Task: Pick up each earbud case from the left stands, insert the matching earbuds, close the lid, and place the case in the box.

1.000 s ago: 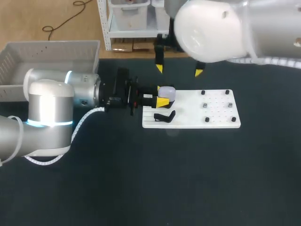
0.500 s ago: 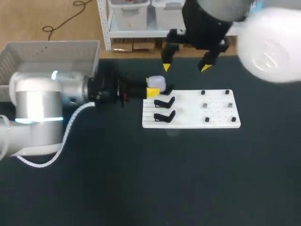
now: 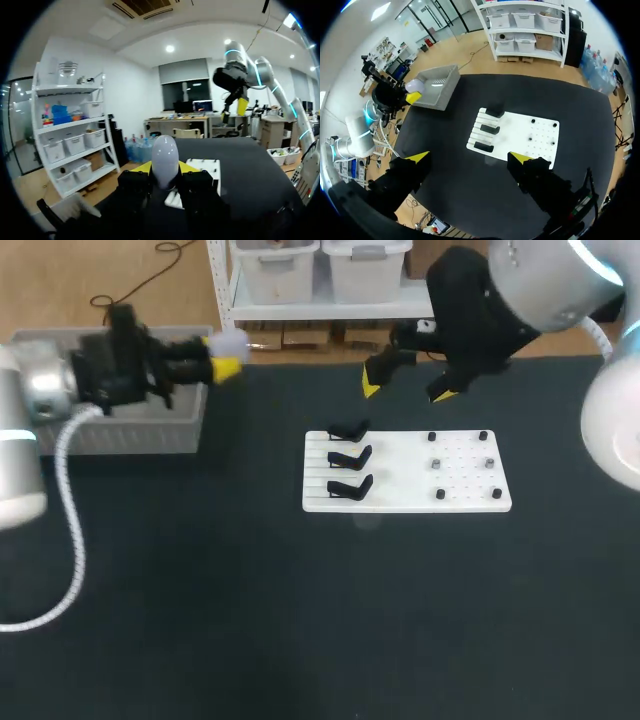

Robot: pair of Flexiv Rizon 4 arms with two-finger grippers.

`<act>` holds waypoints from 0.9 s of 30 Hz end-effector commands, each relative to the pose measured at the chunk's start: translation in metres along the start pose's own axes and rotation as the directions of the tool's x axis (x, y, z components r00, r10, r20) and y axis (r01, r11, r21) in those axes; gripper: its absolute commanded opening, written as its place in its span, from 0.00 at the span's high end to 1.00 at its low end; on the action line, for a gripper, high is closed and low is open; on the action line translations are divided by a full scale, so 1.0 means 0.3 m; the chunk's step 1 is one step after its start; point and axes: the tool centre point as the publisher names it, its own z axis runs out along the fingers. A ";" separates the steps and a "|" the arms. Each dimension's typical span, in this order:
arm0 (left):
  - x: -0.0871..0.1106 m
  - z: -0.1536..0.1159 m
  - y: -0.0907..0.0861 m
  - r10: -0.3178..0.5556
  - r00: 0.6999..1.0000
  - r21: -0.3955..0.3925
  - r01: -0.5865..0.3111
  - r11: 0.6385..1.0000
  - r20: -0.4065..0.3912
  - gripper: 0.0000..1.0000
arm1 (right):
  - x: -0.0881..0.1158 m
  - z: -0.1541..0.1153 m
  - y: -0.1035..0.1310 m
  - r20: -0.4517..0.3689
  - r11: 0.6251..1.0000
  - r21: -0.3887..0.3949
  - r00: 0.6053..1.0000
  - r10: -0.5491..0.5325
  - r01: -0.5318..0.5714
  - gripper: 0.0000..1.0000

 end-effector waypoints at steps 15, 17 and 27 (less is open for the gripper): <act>0.331 -0.292 0.530 -0.148 0.944 -0.513 -0.026 0.858 -0.296 1.00 | 0.012 -0.001 0.001 0.075 1.000 0.007 0.997 0.002 -0.002 0.00; 0.367 -0.302 0.564 -0.169 0.938 -0.531 -0.018 0.847 -0.303 1.00 | 0.012 -0.001 0.001 0.075 1.000 0.007 0.997 0.002 -0.002 0.00; 0.416 -0.309 0.607 -0.200 0.923 -0.532 -0.007 0.847 -0.330 0.00 | 0.012 -0.001 0.001 0.075 1.000 0.007 0.997 0.002 -0.002 0.00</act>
